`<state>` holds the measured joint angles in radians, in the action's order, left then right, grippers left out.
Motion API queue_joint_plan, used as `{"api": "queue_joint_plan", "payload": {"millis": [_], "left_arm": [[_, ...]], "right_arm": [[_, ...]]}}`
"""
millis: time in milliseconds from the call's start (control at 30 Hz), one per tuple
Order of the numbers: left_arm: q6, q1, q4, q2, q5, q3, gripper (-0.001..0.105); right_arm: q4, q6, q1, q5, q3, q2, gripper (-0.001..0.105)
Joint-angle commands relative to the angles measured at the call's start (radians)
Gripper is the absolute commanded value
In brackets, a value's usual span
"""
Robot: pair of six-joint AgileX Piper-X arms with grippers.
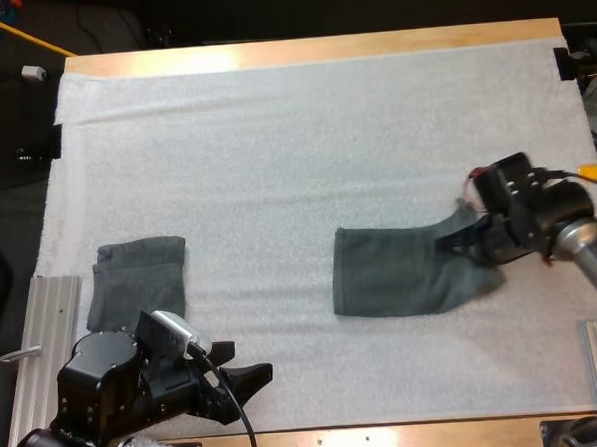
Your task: Pick towel from pile, fold and stack
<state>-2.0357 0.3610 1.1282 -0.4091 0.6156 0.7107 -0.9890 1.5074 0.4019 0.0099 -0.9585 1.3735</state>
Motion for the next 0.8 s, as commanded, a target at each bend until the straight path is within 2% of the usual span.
{"api": "queue_joint_plan", "payload": {"millis": [0, 233, 367, 500, 667, 767], "left_arm": [[-0.009, -0.001, -0.003, 0.006, 0.009, 0.005, 0.07], [-0.009, -0.001, -0.003, 0.006, 0.009, 0.005, 0.07], [-0.009, -0.001, -0.003, 0.006, 0.009, 0.005, 0.07], [-0.009, -0.001, -0.003, 0.006, 0.009, 0.005, 0.07], [-0.009, -0.001, -0.003, 0.006, 0.009, 0.005, 0.07], [-0.008, -0.001, -0.003, 0.006, 0.009, 0.005, 0.07]], "right_arm": [[0.016, -0.03, 0.027, -0.016, -0.008, 0.004, 0.0], [0.148, -0.196, 0.17, -0.123, -0.008, 0.076, 0.0], [0.252, -0.333, 0.218, -0.182, -0.008, 0.142, 0.0], [0.338, -0.412, 0.235, -0.248, -0.008, 0.194, 0.0], [0.389, -0.49, 0.24, -0.257, -0.008, 0.233, 0.0], [0.407, -0.501, 0.243, -0.263, -0.008, 0.245, 0.0]]}}
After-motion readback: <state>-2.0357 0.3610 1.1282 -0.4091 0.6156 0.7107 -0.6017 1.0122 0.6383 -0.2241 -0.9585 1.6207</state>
